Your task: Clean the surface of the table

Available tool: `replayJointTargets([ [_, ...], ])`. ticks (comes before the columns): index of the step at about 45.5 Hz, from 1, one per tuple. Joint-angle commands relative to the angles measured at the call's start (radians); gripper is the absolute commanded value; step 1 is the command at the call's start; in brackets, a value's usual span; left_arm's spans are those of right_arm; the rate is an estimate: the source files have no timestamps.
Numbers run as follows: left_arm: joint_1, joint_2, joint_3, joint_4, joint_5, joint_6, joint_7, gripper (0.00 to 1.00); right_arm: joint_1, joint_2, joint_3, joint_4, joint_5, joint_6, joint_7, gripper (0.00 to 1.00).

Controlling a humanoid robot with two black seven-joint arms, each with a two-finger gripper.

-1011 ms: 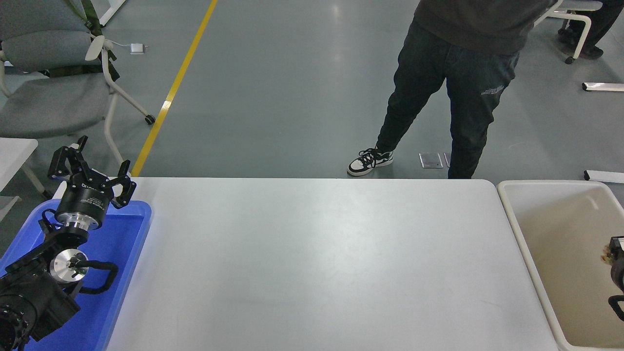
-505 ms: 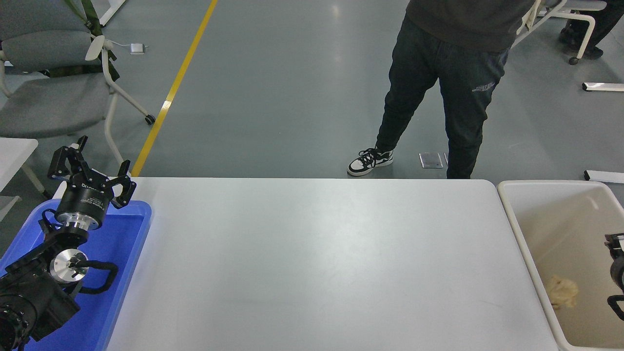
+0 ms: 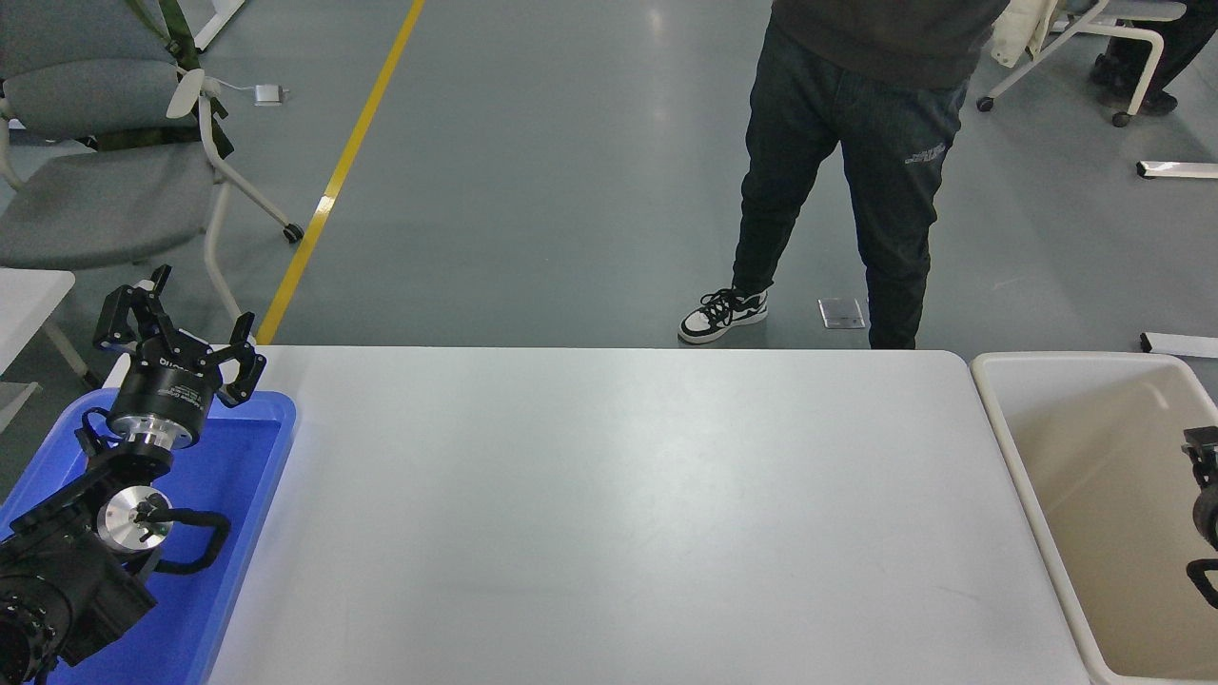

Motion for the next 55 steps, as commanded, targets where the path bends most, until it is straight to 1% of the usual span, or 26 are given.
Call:
replayJointTargets([
  [1,0.0,0.0,0.0,0.0,0.0,0.0,0.0,1.0,0.002,-0.019,0.326,0.166,0.12,0.008,0.009,1.0],
  [4,0.0,0.0,0.0,0.0,0.0,0.0,0.0,1.0,-0.006,-0.014,0.444,0.232,0.124,0.009,0.009,1.0],
  [7,0.0,0.0,0.0,0.0,0.0,0.0,0.0,1.0,-0.027,-0.01,0.512,0.319,0.124,0.018,0.01,1.0],
  [10,0.0,0.0,0.0,0.0,0.0,0.0,0.0,1.0,-0.052,-0.011,0.521,0.404,0.123,0.029,0.01,1.0],
  [14,0.0,0.0,0.0,0.0,0.0,0.0,0.0,1.0,-0.049,0.001,0.512,0.435,0.124,0.034,0.01,1.0],
  [17,0.0,0.0,0.0,0.0,0.0,0.0,0.0,1.0,-0.028,0.038,0.512,0.445,0.124,0.034,0.009,1.0],
  [22,0.0,0.0,0.0,0.0,0.0,0.0,0.0,1.0,-0.008,0.15,0.534,0.456,0.112,0.011,0.018,1.0],
  [24,0.0,0.0,0.0,0.0,0.0,0.0,0.0,1.0,-0.004,0.17,0.535,0.451,0.112,0.006,0.047,1.0],
  [31,0.0,0.0,0.0,0.0,0.0,0.0,0.0,1.0,0.002,0.211,0.503,0.441,0.075,0.004,0.309,1.0],
  [33,0.0,0.0,0.0,0.0,0.0,0.0,0.0,1.0,0.0,0.222,0.489,0.425,0.048,0.006,0.368,1.0],
  [35,0.0,0.0,0.0,0.0,0.0,0.0,0.0,1.0,0.0,0.239,0.48,0.401,0.04,0.011,0.406,1.0],
  [42,0.0,0.0,-0.002,0.0,0.0,0.0,0.0,1.0,-0.011,0.263,0.477,0.373,0.038,0.027,0.472,1.0],
  [50,0.0,0.0,-0.002,0.0,0.0,0.0,0.0,1.0,-0.006,0.253,0.478,0.372,0.038,0.031,0.474,1.0],
  [55,0.0,0.0,-0.002,0.0,0.0,0.0,0.0,1.0,-0.003,0.21,0.471,0.37,0.037,0.053,0.474,1.0],
])
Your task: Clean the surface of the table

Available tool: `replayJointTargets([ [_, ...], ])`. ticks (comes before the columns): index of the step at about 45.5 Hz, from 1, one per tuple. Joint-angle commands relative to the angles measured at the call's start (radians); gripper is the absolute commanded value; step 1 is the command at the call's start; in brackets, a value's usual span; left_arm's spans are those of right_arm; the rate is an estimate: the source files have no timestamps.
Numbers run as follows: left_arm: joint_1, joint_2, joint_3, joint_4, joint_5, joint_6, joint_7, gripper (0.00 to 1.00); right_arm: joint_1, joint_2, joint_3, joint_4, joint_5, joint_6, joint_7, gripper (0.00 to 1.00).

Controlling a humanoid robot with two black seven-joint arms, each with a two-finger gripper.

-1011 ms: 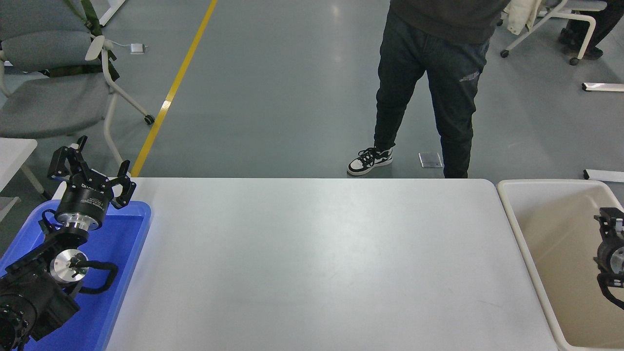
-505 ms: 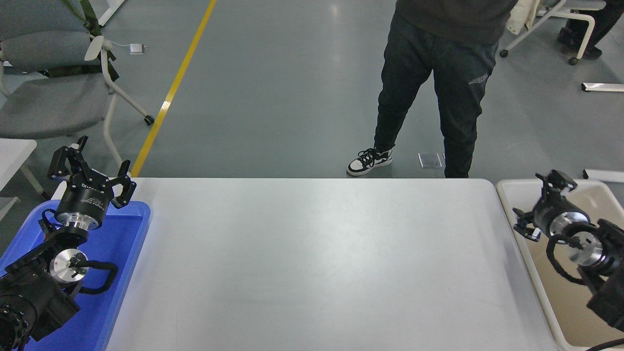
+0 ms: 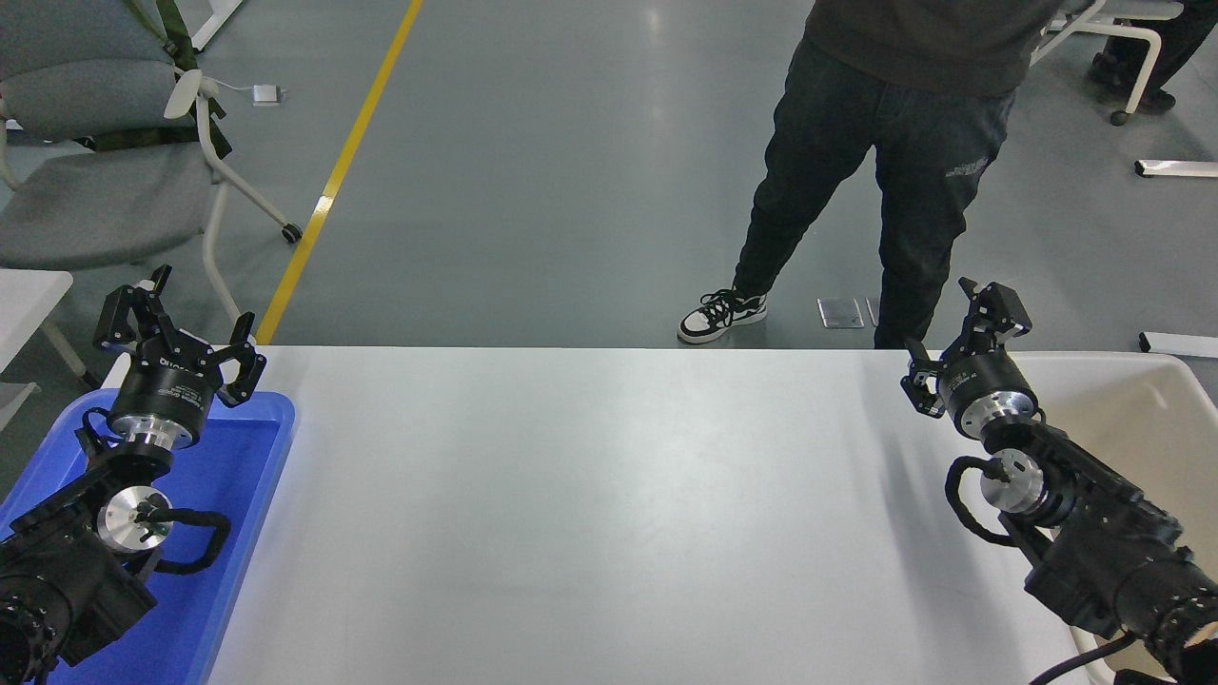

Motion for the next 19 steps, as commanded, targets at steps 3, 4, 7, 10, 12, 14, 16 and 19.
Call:
replayJointTargets([
  [3,0.0,0.0,0.001,0.0,0.0,0.0,0.0,1.0,0.007,-0.045,-0.02,-0.011,-0.01,0.031,0.043,1.0],
  [4,0.0,0.0,-0.001,0.0,0.0,0.0,0.0,1.0,0.007,-0.045,-0.028,-0.011,-0.01,0.031,0.043,1.0],
  [7,0.0,0.0,0.001,0.0,0.0,0.0,0.0,1.0,0.01,-0.045,-0.06,-0.011,-0.011,0.031,0.043,1.0],
  [10,-0.002,0.0,-0.001,0.0,0.0,0.0,0.0,1.0,0.013,-0.047,-0.095,-0.011,-0.01,0.031,0.043,1.0],
  [12,0.0,0.0,0.001,0.0,0.0,0.0,0.0,1.0,0.014,-0.047,-0.112,-0.013,-0.01,0.031,0.043,1.0],
  [14,-0.002,0.0,0.001,0.0,0.0,0.0,0.0,1.0,0.016,-0.047,-0.118,-0.013,-0.01,0.031,0.043,1.0],
  [16,0.0,0.0,-0.001,0.0,0.0,0.0,0.0,1.0,0.016,-0.048,-0.117,-0.014,-0.008,0.031,0.043,1.0],
  [19,-0.002,0.0,-0.001,0.0,0.0,0.0,0.0,1.0,0.016,-0.047,-0.117,-0.014,-0.008,0.031,0.042,1.0],
])
